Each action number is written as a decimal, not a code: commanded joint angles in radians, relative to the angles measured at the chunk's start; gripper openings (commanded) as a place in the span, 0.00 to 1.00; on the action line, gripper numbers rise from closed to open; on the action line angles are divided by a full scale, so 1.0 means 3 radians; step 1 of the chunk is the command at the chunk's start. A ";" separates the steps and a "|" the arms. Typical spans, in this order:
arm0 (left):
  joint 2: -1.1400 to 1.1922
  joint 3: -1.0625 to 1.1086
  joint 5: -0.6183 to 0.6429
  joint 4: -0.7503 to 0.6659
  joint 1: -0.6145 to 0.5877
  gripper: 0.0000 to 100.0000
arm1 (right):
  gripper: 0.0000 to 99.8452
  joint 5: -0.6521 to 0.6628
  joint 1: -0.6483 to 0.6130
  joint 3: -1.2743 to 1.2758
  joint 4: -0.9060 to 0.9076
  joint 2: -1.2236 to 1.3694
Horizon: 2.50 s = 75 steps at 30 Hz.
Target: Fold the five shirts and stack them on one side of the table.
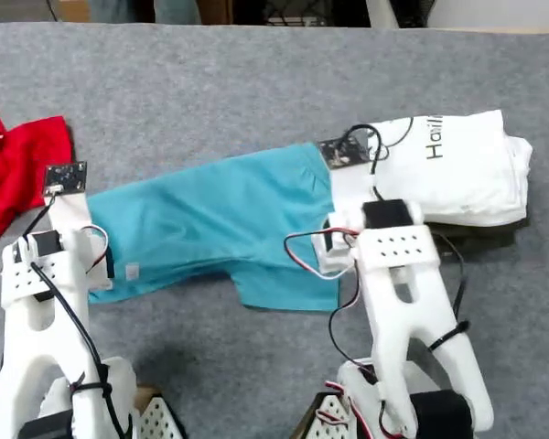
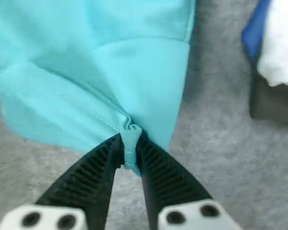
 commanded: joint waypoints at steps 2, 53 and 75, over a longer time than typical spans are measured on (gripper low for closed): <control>-0.0082 -0.0120 -0.0066 0.0051 -0.0151 0.03 | 0.01 0.0097 0.0066 0.0003 -0.0026 -0.0105; 0.2614 -0.2110 0.1089 -0.0532 -0.0008 0.03 | 0.02 -0.0251 -0.1335 -0.0790 0.0087 0.1435; 0.2649 -0.1736 0.1095 -0.1120 -0.0023 0.03 | 0.02 0.0476 -0.1054 -0.1215 -0.0542 0.1680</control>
